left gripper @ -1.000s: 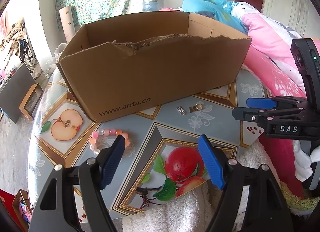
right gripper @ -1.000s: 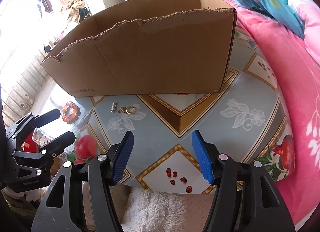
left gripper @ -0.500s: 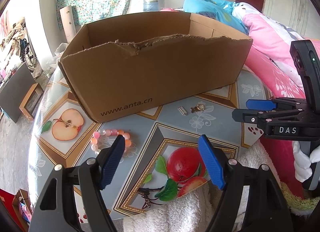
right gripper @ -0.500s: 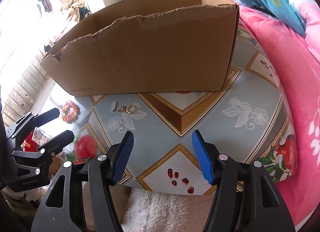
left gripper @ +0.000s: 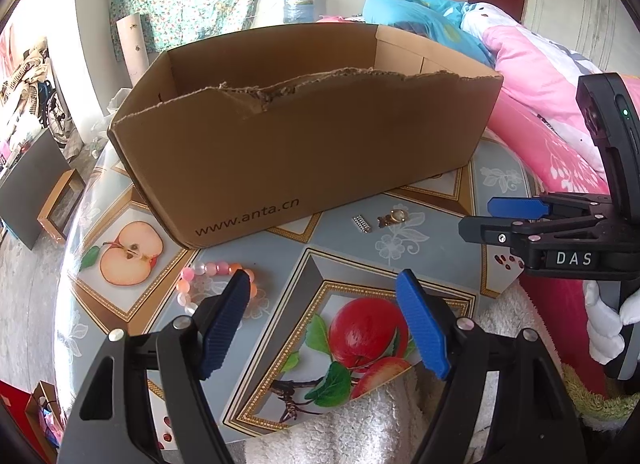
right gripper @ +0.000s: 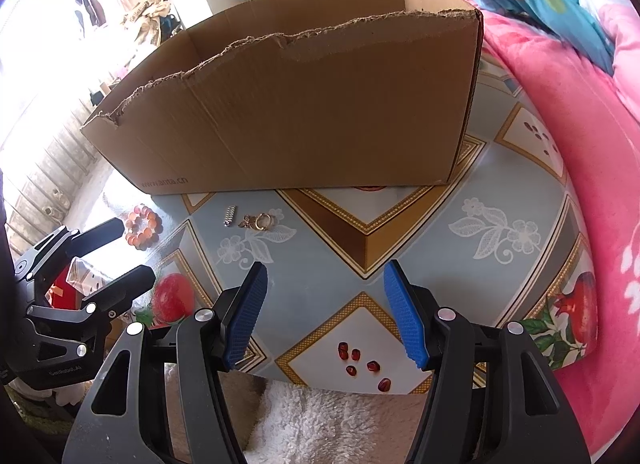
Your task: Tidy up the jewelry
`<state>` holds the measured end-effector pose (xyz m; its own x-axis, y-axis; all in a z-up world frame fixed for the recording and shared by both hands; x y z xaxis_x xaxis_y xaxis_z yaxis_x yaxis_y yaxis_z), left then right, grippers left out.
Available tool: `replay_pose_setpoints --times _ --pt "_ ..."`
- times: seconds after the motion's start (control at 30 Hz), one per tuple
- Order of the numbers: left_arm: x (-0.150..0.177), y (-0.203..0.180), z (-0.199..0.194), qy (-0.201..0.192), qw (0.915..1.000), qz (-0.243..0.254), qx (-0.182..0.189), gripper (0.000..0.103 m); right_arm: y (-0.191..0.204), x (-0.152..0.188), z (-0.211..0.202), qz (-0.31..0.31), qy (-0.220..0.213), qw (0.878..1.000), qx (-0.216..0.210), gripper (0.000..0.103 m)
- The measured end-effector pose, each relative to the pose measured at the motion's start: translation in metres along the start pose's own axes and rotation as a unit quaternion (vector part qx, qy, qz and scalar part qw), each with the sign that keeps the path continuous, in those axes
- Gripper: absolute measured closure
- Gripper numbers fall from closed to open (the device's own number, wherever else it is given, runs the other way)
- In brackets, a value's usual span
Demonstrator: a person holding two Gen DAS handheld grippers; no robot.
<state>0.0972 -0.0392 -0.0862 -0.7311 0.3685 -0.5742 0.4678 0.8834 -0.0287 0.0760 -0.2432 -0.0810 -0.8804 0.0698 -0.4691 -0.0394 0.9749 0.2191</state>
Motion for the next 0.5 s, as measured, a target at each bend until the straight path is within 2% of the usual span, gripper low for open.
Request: replay_pose_setpoints --times 0.5 --pt "-0.0014 -0.0032 0.0019 -0.001 1.0000 0.005 -0.003 0.030 -0.0031 0.0015 0.0038 0.014 0.005 1.000 -0.010 0.045"
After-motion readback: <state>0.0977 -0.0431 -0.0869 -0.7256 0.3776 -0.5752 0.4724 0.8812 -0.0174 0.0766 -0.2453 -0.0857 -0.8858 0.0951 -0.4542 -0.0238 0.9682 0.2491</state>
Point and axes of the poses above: each gripper's, at about its wrist camera, not at the fingertips, and z roughly the way its jaws point, y to its left, x to its underside, the point moved 10 cm from there along z, roughly the way its jaws point, and after that the axes turned 5 degrees about y, right-handed, at the moved point
